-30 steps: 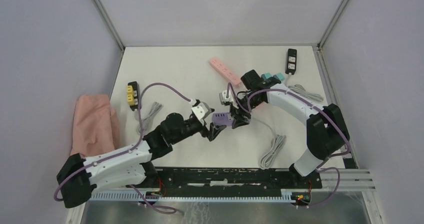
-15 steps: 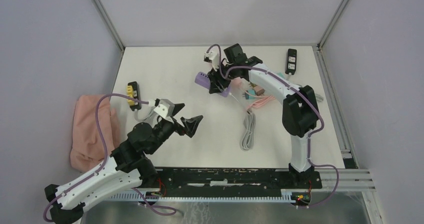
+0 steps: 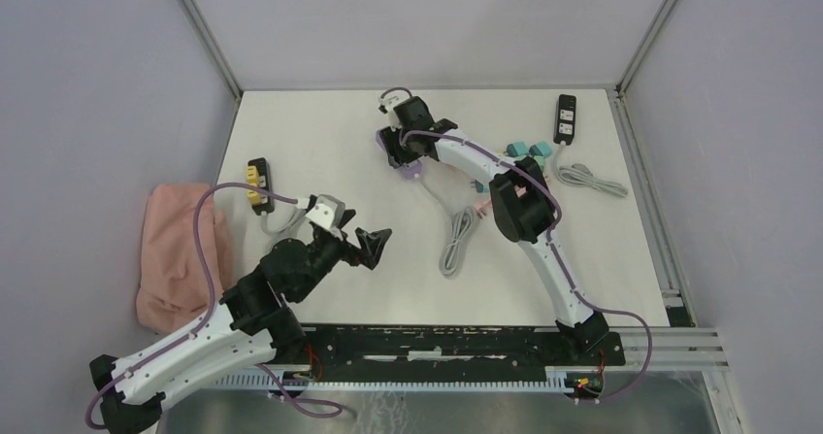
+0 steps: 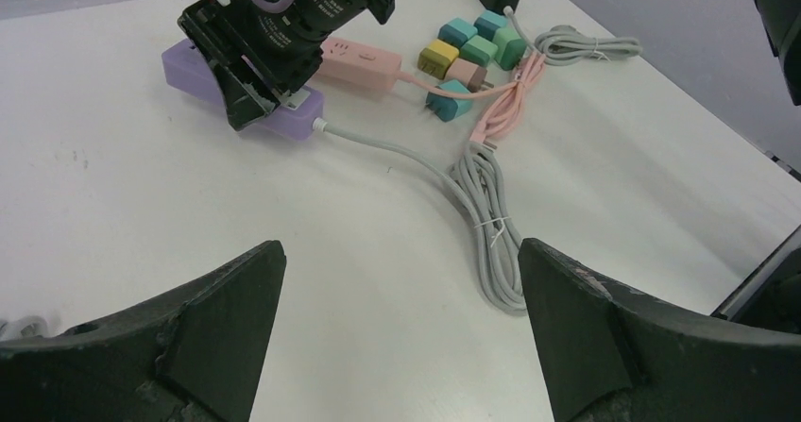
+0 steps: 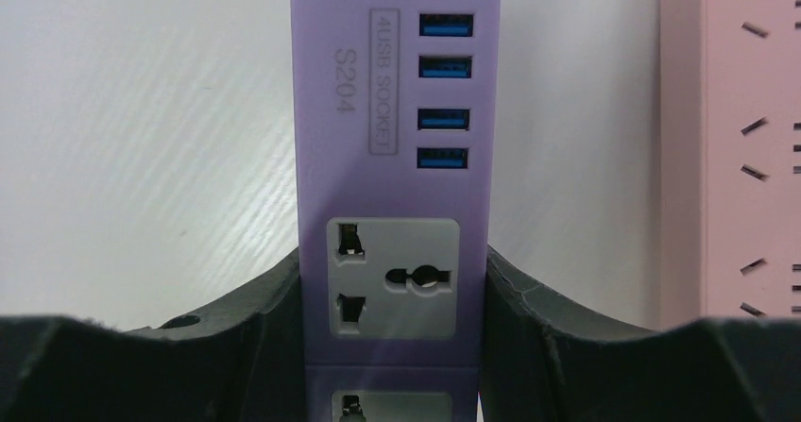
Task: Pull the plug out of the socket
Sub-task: Place the socket at the center of the board.
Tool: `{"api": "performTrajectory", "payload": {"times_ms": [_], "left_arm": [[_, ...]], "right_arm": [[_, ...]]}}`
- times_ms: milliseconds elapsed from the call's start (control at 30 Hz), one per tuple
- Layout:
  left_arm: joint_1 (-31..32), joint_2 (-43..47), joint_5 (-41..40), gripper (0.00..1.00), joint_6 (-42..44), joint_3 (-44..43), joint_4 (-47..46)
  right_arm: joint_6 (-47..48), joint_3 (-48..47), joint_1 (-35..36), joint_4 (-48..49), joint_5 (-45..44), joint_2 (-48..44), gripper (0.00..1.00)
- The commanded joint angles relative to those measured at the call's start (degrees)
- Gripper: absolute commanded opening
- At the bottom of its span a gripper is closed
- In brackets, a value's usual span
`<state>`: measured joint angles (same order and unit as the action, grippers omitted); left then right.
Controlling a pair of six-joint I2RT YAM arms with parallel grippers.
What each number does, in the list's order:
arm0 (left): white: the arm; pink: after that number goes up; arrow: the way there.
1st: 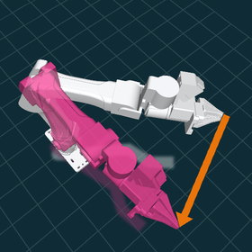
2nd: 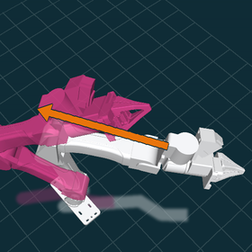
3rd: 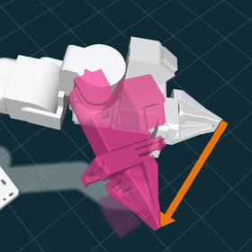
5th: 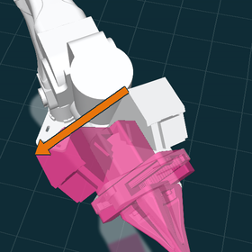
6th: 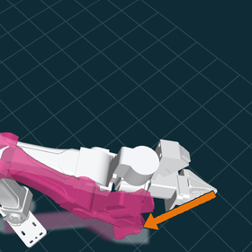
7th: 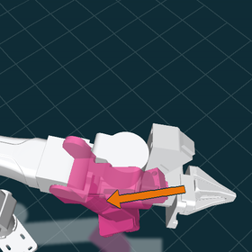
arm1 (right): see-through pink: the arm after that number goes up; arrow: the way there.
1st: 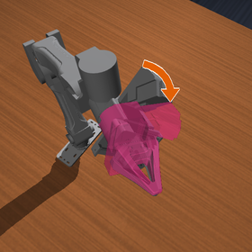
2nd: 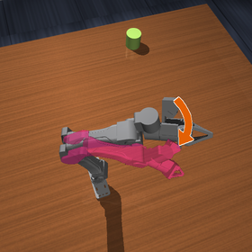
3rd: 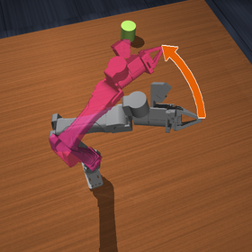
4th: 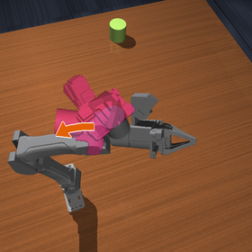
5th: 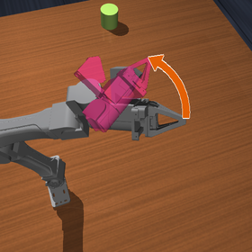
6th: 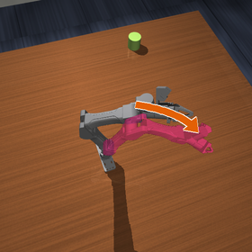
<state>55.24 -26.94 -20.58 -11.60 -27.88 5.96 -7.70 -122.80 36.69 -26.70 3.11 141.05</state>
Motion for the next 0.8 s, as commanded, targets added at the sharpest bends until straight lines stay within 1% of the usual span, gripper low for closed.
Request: {"api": "performTrajectory", "payload": {"times_ms": [0,67,233,300,400,500,567,600,667,767], "left_arm": [[0.0,-2.0,-1.3,0.99,-3.1,0.0,-1.3],[0.0,-3.4,-1.5,0.99,-3.2,-0.1,-2.0],[-0.4,-8.4,-2.0,0.99,-4.1,-0.4,-2.0],[-1.7,-10.8,-1.5,0.99,-5.1,-0.8,-1.3],[-6.1,-14.0,2.6,0.99,-6.9,-1.5,-1.1],[-11.9,-16.8,7.9,0.99,-8.6,-1.7,-2.4],[-15.9,-19.1,10.4,0.99,-9.3,-2.0,-3.2],[-17.8,-20.3,11.4,0.99,-9.7,-2.2,-3.7],[-22.4,-22.8,13.9,0.98,-10.9,-2.2,-5.1],[-31.2,-27.5,19.6,0.92,-12.8,-3.3,-6.6]], "right_arm": [[-0.7,-3.8,-0.1,3.6,-7.1,1.8,0.38],[-0.5,-4.0,-0.2,3.6,-6.9,2.7,0.44],[-0.6,-5.7,-0.4,2.3,-3.7,3.2,0.68],[-0.6,-6.5,-0.9,1.5,-1.8,2.4,0.74],[-0.1,-6.6,-1.7,0.5,0.9,-0.5,0.78],[-0.7,-5.5,-3.0,-0.5,3.5,-4.5,0.79],[-0.4,-3.4,-4.0,-1.2,7.0,-8.1,0.79],[0.5,-2.2,-4.5,-1.8,9.8,-10.3,0.79],[3.9,0.9,-6.4,-3.7,18.1,-14.8,0.81],[10.4,7.6,-10.1,-7.6,35.5,-22.1,0.81]]}}
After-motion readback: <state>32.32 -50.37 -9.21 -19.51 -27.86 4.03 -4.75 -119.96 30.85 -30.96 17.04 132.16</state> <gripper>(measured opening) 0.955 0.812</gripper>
